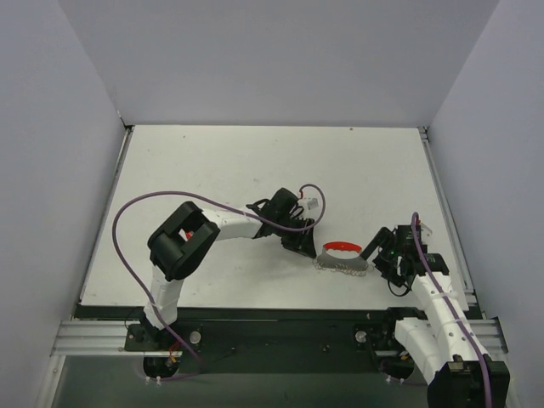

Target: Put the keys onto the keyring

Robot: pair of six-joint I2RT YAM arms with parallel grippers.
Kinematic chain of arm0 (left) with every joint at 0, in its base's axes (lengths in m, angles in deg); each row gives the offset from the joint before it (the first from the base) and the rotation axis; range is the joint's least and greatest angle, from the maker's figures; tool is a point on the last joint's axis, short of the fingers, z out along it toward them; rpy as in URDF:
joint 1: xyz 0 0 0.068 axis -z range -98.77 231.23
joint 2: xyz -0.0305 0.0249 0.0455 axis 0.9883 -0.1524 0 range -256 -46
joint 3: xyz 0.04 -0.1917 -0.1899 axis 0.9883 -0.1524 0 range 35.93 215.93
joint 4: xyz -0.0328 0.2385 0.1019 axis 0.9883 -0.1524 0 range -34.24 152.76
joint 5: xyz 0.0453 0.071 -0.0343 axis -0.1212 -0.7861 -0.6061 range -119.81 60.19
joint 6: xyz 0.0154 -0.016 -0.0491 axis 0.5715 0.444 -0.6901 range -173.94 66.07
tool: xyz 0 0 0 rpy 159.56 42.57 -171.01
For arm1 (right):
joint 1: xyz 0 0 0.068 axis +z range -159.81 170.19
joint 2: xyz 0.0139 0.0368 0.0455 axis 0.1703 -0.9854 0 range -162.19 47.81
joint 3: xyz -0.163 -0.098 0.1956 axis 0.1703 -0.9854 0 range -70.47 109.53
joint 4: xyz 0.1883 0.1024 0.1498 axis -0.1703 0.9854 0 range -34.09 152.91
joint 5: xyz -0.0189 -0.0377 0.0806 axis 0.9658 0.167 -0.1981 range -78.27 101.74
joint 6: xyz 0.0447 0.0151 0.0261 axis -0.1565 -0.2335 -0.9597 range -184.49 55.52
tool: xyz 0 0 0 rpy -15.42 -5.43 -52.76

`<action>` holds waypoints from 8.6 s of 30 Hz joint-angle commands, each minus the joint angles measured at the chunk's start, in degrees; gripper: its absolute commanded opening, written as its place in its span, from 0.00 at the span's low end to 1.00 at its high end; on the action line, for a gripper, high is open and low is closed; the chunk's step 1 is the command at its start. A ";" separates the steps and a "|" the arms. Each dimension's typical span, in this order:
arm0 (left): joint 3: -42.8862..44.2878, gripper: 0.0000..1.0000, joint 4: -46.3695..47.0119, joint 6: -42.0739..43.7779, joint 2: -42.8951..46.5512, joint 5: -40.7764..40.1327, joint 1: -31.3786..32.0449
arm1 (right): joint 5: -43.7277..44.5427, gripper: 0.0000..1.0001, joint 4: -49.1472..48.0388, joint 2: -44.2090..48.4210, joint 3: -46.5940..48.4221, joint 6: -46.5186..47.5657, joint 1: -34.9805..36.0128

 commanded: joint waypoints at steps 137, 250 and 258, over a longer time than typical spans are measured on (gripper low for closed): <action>9.48 0.00 -15.61 28.94 48.75 26.15 -8.96 | -50.67 0.33 -27.66 -13.88 42.97 13.34 34.22; 7.02 0.22 -0.40 16.02 44.88 31.16 -9.93 | -49.45 0.00 -16.68 -17.13 53.52 26.43 33.17; 7.81 0.00 -2.25 16.81 45.14 30.37 -9.93 | -47.87 0.00 -17.29 -16.86 53.43 26.17 33.08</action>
